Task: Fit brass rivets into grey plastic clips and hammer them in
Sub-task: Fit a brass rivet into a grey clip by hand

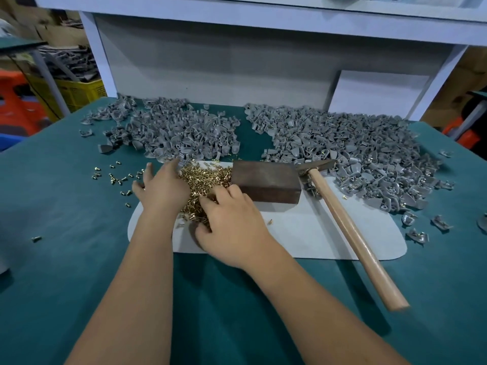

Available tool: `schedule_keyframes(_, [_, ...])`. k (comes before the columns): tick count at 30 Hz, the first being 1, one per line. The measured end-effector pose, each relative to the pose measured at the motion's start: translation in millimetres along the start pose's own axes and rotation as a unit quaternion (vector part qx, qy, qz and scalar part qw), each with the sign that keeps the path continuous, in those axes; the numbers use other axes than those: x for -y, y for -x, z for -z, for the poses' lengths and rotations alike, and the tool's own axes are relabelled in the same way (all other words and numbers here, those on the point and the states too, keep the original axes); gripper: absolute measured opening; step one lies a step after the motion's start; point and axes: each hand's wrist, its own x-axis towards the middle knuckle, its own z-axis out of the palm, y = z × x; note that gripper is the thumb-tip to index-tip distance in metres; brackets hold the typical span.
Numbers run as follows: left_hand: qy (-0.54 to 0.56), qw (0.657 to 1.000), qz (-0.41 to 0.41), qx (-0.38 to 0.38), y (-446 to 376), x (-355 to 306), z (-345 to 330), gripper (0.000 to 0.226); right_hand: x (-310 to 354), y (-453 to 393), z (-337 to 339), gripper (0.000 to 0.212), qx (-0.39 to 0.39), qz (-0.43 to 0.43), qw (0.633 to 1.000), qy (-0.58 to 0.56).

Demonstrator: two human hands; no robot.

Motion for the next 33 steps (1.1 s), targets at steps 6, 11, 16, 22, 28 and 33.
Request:
schedule_keyframes(6, [0.001,0.999,-0.015,-0.039,0,-2,-2,0.049,-12,-2,1,0.028,0.008,0.002,0.996,-0.091])
schedule_keyframes(11, [0.040,0.993,-0.027,-0.105,0,-2,0,0.026,-13,-4,1,0.015,-0.012,-0.026,0.983,-0.180])
schedule_keyframes(16, [0.143,0.978,-0.031,-0.152,0,-6,4,0.012,-13,-5,2,0.014,-0.022,-0.014,0.986,-0.166])
schedule_keyframes(22, [0.346,0.932,-0.041,-0.103,3,-15,3,0.017,-13,-5,5,0.018,-0.051,-0.001,0.988,-0.146])
schedule_keyframes(28, [0.362,0.919,-0.136,-0.080,6,-23,-6,0.028,-10,-2,4,0.020,-0.061,0.000,0.997,-0.057])
schedule_keyframes(33, [0.321,0.928,-0.184,-0.044,13,-39,-16,0.029,-11,-7,5,0.017,-0.029,-0.019,0.999,-0.015])
